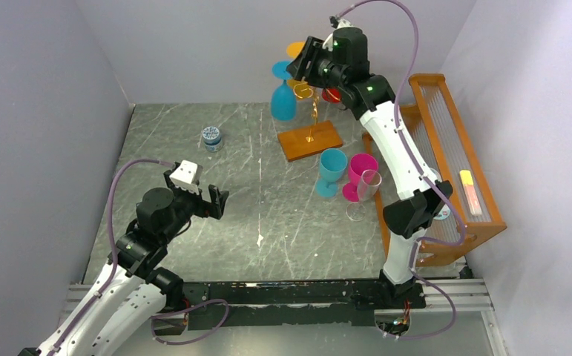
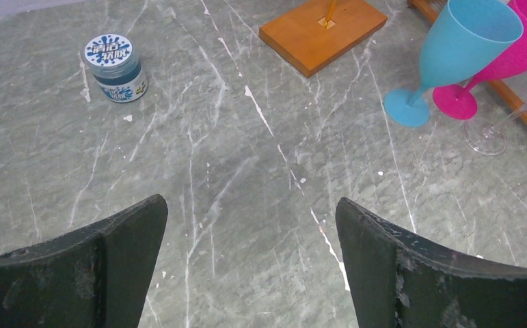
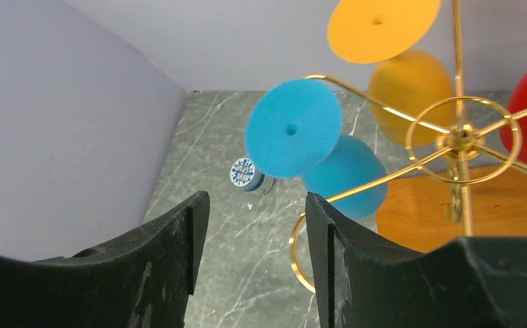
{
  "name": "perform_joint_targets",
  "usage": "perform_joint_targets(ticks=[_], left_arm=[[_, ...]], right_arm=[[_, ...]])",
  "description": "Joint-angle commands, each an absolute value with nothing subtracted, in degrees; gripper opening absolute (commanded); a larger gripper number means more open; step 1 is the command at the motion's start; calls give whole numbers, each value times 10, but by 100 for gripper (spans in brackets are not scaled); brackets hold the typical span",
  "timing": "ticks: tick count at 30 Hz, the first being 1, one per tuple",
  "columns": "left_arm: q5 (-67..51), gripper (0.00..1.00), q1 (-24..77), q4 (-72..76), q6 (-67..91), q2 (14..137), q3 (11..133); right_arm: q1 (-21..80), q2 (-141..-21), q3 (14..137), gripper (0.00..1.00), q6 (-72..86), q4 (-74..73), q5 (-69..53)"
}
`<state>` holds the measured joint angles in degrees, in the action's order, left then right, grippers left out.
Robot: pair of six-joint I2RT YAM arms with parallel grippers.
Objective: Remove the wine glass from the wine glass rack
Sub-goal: Pick up the wine glass from the wine rack.
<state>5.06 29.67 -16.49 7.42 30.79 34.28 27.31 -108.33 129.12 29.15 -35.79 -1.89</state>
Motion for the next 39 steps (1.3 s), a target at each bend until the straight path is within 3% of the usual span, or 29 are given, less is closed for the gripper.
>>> perform_joint_targets(ticks=[1,14,21,39], left_arm=[[55,97,294,-177,77,312,367],[45,97,293,-176,74,319,368],[43,97,294,-170,72,309,361],[39,97,293,-171,71,311,363]], right_arm=[[237,-1087,1277,57,329,-338,-71],[233,-1176,1363,51,340,-344,-91],[232,-1189,1363,50,340,-339,-87],[219,-1212,1367,38,408,-319,-77]])
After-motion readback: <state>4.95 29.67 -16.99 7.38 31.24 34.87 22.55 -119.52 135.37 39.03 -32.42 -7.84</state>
